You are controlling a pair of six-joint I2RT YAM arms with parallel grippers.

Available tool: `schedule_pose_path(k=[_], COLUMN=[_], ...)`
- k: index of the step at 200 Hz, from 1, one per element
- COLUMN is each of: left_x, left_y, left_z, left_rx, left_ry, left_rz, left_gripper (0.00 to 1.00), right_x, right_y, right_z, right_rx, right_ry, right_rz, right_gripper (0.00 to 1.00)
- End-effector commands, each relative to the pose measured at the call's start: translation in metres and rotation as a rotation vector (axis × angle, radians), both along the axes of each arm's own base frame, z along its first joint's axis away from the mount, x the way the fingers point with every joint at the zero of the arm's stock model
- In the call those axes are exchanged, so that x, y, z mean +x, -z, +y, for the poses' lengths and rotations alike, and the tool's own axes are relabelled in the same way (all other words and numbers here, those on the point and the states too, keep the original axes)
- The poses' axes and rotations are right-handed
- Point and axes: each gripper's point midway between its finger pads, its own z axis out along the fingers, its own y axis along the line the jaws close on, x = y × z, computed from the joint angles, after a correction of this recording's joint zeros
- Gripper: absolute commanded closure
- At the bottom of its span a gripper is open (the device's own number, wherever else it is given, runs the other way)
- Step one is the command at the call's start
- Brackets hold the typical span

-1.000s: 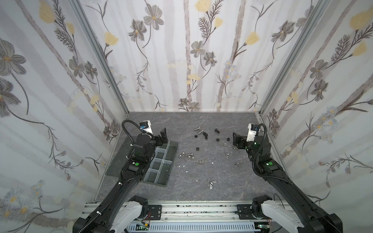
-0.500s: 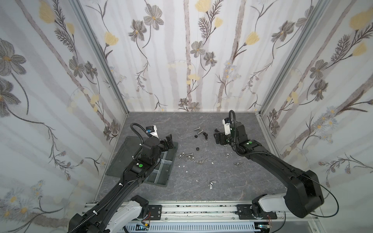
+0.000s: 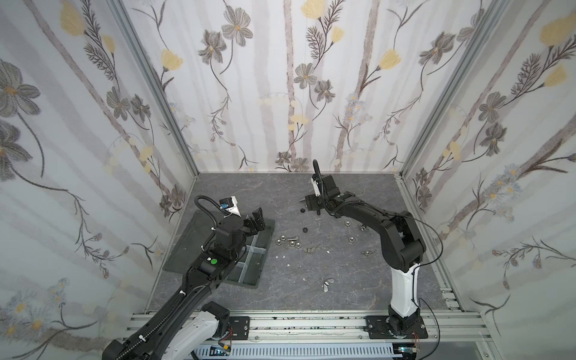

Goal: Sort the screws and nuts into containers
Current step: 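Reach the right gripper toward the silver bolt among the scattered parts, then close the right gripper on the silver bolt and lift it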

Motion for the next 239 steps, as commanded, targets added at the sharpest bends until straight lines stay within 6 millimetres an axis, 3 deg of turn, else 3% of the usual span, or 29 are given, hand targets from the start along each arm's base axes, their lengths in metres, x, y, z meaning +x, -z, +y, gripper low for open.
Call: schedule_pose_path(k=[1,56,121,198,239], left_x=[-0.001,0.000,-0.004,-0.006,-0.007], left_y=[-0.008,0.013,0.007,0.009,0.008], left_z=[-0.001,-0.021,-0.026,-0.031,-0.030], left_rx=[-0.039,-0.078,-0.082,-0.088,-0.084], left_ry=[0.006,0.082,0.100,0.118,0.113], left_rz=[-0.036,0.004,-0.006,0.000,-0.003], left_gripper=[0.00,0.00,0.00,0.00,0.00], right_x=[0.013,0.050,0.070,0.066,0.063], right_y=[0.016,0.032,0.049,0.074,0.079], right_z=[0.007,0.027,0.039,0.040,0.041], right_rx=[-0.018,-0.023,-0.022,-0.050,-0.060], right_ry=[0.015,0.028,0.030,0.024,0.021], right_rz=[0.023,-0.004,-0.003,0.050,0.060], right_gripper=[0.17,0.17,0.21,0.21,0.29])
